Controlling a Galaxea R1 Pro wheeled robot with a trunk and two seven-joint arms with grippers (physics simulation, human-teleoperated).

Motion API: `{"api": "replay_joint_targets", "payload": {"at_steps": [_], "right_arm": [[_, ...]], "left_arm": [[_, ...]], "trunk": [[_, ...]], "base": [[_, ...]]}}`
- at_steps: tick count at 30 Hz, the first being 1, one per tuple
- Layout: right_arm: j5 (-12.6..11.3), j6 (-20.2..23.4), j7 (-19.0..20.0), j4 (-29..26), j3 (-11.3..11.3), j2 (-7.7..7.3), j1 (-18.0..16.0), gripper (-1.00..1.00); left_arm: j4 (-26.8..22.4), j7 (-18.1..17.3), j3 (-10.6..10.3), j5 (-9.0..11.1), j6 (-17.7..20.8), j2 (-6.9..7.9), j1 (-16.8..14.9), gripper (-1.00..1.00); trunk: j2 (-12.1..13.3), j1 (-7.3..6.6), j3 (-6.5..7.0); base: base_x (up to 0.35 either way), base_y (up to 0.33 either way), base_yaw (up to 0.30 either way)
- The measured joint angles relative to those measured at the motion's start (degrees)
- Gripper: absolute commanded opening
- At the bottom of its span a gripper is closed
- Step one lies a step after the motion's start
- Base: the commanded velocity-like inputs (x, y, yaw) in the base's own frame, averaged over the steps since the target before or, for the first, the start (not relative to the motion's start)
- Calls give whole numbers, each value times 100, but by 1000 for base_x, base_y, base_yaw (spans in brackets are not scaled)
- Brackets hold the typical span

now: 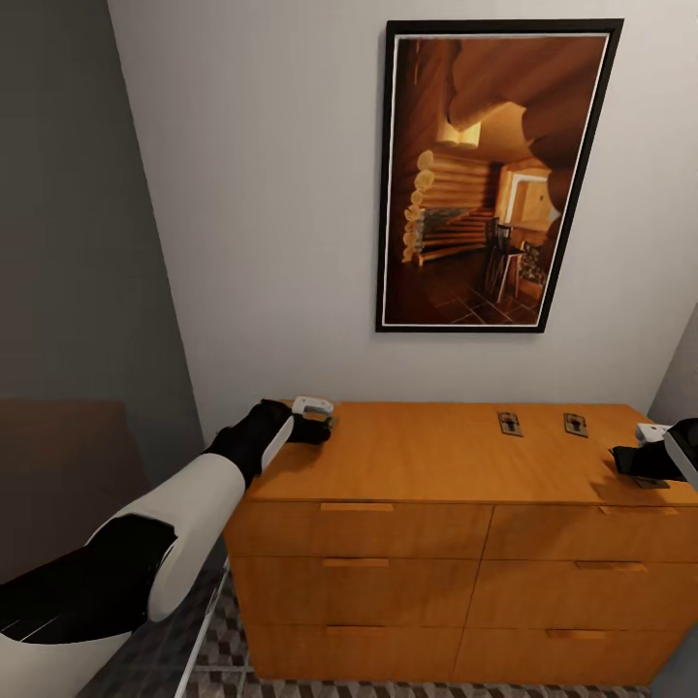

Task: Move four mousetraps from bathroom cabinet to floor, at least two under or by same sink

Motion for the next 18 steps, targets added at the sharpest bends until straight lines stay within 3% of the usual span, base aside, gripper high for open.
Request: {"api": "replay_joint_targets", "payload": {"at_steps": [4,12,18], "right_arm": [[-5,-1,0,0,1,11,0,-100],[-29,2,-10,-244,-2,112,0,-100],[-40,29,-48,-665,-11,409,1,-100]], "left_arm": [[-437,-16,2,64,300,-4,0,-100],[-605,-18,5,237,549,-11,1,-100],[-618,-19,7,340,563,-13,1,-100]], "trunk": [[0,0,0],[0,0,0],[0,0,0]], "base": [[-2,0,0],[0,0,0],[0,0,0]]}}
